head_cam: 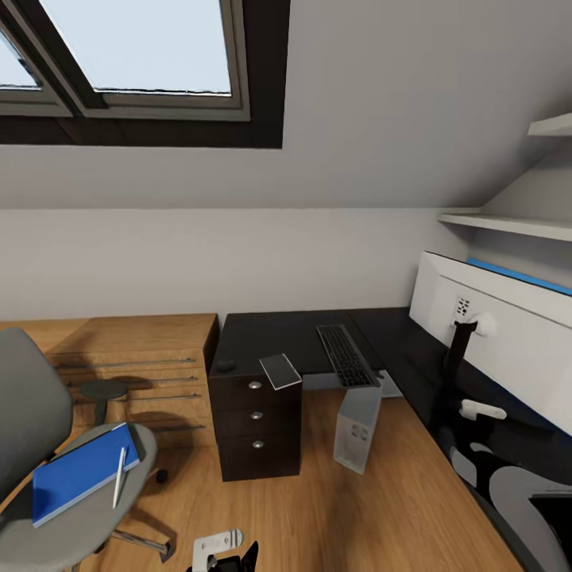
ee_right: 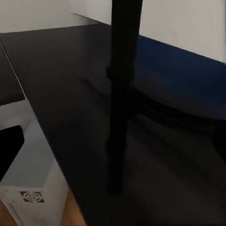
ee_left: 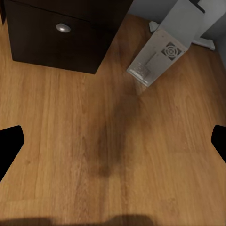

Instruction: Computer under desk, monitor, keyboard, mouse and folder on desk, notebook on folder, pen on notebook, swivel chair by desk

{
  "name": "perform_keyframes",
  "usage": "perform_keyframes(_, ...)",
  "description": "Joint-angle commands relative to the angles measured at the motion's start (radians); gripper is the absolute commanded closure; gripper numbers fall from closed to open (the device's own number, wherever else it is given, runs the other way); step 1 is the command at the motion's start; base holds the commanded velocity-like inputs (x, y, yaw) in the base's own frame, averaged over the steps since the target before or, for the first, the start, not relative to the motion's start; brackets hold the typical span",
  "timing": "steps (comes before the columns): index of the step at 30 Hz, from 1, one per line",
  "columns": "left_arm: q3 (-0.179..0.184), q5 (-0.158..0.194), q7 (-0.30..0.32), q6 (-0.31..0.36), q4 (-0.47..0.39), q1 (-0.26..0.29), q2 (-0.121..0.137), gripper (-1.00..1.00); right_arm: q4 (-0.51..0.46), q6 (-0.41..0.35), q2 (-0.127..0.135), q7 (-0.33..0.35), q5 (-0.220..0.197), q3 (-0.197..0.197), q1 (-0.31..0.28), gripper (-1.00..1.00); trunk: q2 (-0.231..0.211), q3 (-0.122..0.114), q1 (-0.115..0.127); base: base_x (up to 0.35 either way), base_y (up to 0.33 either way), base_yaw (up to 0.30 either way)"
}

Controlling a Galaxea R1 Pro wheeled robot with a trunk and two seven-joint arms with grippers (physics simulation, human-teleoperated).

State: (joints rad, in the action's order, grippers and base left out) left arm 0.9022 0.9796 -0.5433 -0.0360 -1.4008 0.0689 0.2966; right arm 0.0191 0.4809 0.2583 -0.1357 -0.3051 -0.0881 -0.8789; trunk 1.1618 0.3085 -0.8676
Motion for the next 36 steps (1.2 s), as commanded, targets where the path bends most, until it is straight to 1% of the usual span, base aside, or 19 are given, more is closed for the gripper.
perform_keyframes(1, 0.003, 0.006, -0.006, -0.004, -0.001, 0.002, 0.001, -1.0, 0.002, 0.007, 0.001, -0.001, -0.011, -0.009, 0.001, -1.0, 0.008, 0.004, -0.004, 0.0, 0.0, 0.0)
perform_keyframes(2, 0.003, 0.007, -0.006, -0.004, -0.001, 0.002, 0.0, -1.0, 0.002, 0.018, 0.005, 0.005, -0.04, -0.009, 0.011, -1.0, 0.008, 0.004, -0.004, 0.0, 0.0, 0.0)
perform_keyframes(7, 0.003, 0.007, -0.004, -0.003, 0.0, 0.002, 0.0, -1.0, 0.002, 0.033, 0.012, 0.021, -0.065, -0.009, 0.025, -1.0, 0.008, 0.004, -0.004, 0.0, 0.0, 0.0)
perform_keyframes(14, 0.006, 0.007, -0.002, -0.002, 0.002, 0.002, -0.001, -1.0, 0.002, 0.058, 0.011, 0.023, -0.069, -0.009, 0.028, -1.0, 0.008, 0.004, -0.004, 0.0, 0.0, 0.0)
perform_keyframes(19, 0.023, 0.008, -0.002, -0.002, 0.004, 0.002, 0.0, -1.0, 0.002, 0.069, 0.01, 0.02, -0.069, -0.009, 0.029, -1.0, 0.008, 0.004, -0.004, 0.0, 0.0, 0.0)
perform_keyframes(24, 0.029, 0.008, -0.003, -0.002, 0.005, 0.002, 0.0, -1.0, 0.002, 0.071, 0.01, 0.018, -0.069, -0.009, 0.029, -1.0, 0.008, 0.004, -0.004, 0.004, -0.008, 0.0)
perform_keyframes(36, 0.032, 0.008, -0.004, -0.002, 0.005, 0.002, 0.001, -1.0, 0.001, 0.071, 0.01, 0.018, -0.069, -0.009, 0.029, -1.0, 0.008, 0.004, -0.004, 0.126, -0.121, 0.0)
